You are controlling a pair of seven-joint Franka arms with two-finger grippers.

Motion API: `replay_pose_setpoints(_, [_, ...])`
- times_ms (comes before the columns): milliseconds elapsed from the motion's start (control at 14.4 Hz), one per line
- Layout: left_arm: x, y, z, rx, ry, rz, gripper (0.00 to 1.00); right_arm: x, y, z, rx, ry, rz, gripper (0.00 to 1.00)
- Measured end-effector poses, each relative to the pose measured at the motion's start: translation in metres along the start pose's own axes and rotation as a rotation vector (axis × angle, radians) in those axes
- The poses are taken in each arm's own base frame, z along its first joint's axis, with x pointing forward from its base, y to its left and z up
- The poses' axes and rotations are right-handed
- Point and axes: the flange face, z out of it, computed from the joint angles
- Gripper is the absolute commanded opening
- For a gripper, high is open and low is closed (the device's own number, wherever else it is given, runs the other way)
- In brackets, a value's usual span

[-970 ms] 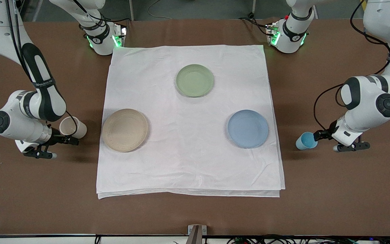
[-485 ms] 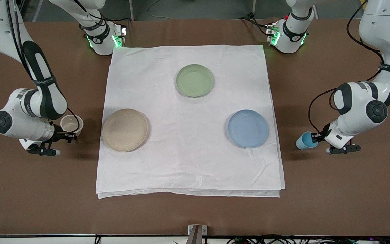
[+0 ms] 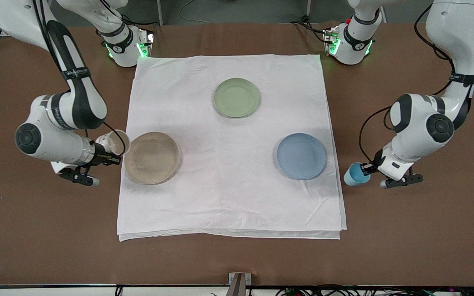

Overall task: Place blue cup in blue plate and white mug in gray plate
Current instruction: 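Carry the mug onto the beige plate while the left gripper lowers the cup, then open the right gripper on the mug while the left gripper withdraws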

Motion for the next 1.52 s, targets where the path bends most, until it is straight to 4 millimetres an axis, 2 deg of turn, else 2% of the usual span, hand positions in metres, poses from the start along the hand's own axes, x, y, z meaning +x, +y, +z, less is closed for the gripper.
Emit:
replay_pose_setpoints(69, [-0.01, 0.025, -0.002, -0.011, -0.008, -0.021, 0.0, -0.006, -0.006, 0.014, 0.021, 0.009, 0.019, 0.0])
replay_pose_setpoints(208, [-0.035, 0.073, 0.003, -0.018, -0.031, -0.073, 0.0, -0.016, -0.003, 0.042, 0.086, -0.002, 0.09, 0.0])
replay_pose_setpoints(277, [-0.05, 0.095, 0.01, -0.015, -0.047, -0.102, 0.01, -0.021, -0.003, 0.051, 0.12, -0.021, 0.129, 0.0])
replay_pose_setpoints(416, [-0.078, 0.132, 0.027, -0.003, -0.083, -0.143, 0.01, -0.027, -0.008, 0.056, 0.193, -0.058, 0.195, 0.0])
replay_pose_setpoints(485, [-0.086, 0.14, 0.035, 0.002, -0.097, -0.151, 0.03, -0.029, -0.013, 0.056, 0.231, -0.07, 0.217, 0.0])
replay_pose_setpoints(624, [-0.088, 0.137, 0.049, 0.013, -0.119, -0.163, 0.07, -0.032, -0.022, 0.056, 0.294, -0.086, 0.21, 0.01])
replay_pose_setpoints(693, [-0.086, 0.132, 0.053, 0.016, -0.126, -0.172, 0.15, -0.033, -0.022, 0.056, 0.313, -0.085, 0.185, 0.02])
replay_pose_setpoints(762, [-0.084, 0.128, 0.056, 0.018, -0.129, -0.179, 0.43, -0.031, -0.02, 0.056, 0.326, -0.079, 0.159, 0.03])
replay_pose_setpoints(832, [-0.083, 0.126, 0.056, 0.019, -0.13, -0.184, 0.74, -0.029, -0.016, 0.055, 0.334, -0.073, 0.141, 0.14])
replay_pose_setpoints(901, [-0.082, 0.124, 0.055, 0.018, -0.129, -0.187, 1.0, -0.026, -0.011, 0.055, 0.34, -0.068, 0.126, 0.28])
replay_pose_setpoints(1040, [-0.076, 0.123, 0.048, 0.015, -0.119, -0.192, 1.0, -0.02, 0.001, 0.057, 0.353, -0.054, 0.093, 0.31])
replay_pose_setpoints(1109, [-0.07, 0.125, 0.036, 0.009, -0.103, -0.194, 1.0, -0.018, 0.006, 0.06, 0.368, -0.049, 0.074, 0.34])
replay_pose_setpoints(1248, [-0.05, 0.131, -0.012, 0.011, -0.071, -0.186, 1.0, -0.01, 0.019, 0.07, 0.419, -0.028, 0.04, 0.76])
replay_pose_setpoints(1455, [-0.01, 0.124, -0.115, 0.109, -0.011, -0.126, 1.0, 0.002, 0.029, 0.077, 0.455, -0.004, 0.001, 1.0])
replay_pose_setpoints(1525, [0.001, 0.119, -0.148, 0.148, 0.025, -0.108, 1.0, 0.004, 0.027, 0.074, 0.458, 0.002, -0.002, 1.0])
